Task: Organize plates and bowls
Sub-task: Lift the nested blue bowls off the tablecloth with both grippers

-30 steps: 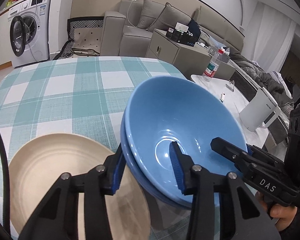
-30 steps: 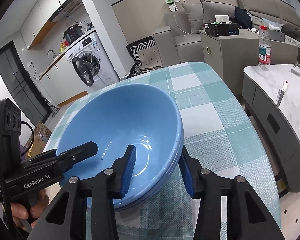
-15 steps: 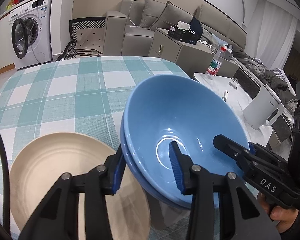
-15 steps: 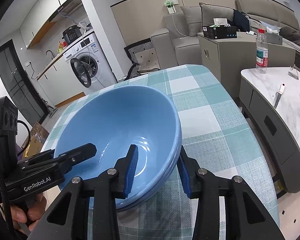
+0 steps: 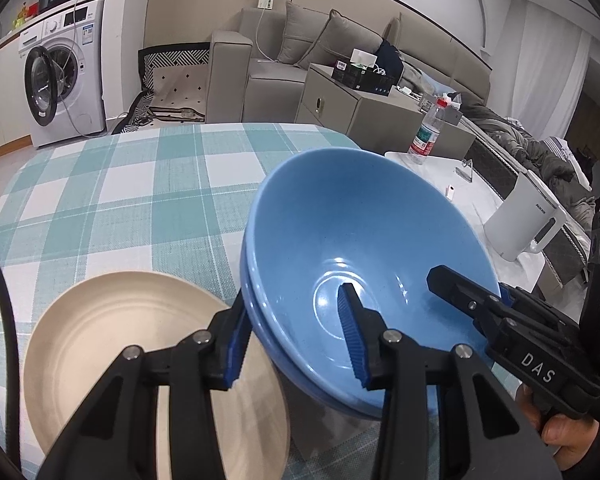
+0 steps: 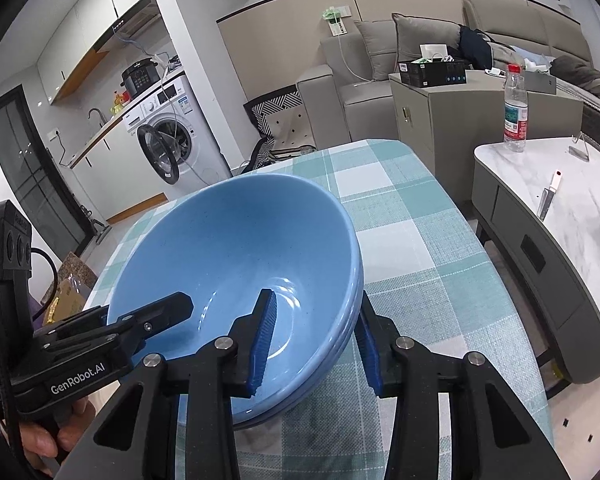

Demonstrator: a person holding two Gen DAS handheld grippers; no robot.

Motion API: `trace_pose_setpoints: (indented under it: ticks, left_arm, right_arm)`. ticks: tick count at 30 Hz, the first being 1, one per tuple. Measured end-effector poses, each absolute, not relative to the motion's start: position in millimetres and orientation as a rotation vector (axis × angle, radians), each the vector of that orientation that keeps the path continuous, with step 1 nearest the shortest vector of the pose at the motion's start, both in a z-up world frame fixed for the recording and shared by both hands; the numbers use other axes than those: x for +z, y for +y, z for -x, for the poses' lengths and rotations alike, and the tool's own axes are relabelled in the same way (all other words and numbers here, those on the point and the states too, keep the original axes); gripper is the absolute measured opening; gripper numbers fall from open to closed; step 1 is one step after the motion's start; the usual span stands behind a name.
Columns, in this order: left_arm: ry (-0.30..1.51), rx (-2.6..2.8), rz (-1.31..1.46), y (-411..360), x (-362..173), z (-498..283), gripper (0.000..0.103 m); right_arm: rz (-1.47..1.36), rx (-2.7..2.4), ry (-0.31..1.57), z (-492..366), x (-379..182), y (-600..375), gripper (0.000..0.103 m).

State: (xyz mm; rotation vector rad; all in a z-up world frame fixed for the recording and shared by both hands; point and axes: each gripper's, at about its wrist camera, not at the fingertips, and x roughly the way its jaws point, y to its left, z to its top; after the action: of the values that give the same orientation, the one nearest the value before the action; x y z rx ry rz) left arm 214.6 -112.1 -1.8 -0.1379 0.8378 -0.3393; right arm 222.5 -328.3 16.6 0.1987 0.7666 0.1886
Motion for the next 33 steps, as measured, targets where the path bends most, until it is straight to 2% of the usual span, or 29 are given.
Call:
trace_pose_setpoints:
  ticks: [33]
  left_arm:
    - [0.716,-0.322,0.145,-89.2,52.6,-172.0,0.041]
  right_arm:
    - [-0.134,0.209,0.669,-174.8,77.8,-304.5,0.04]
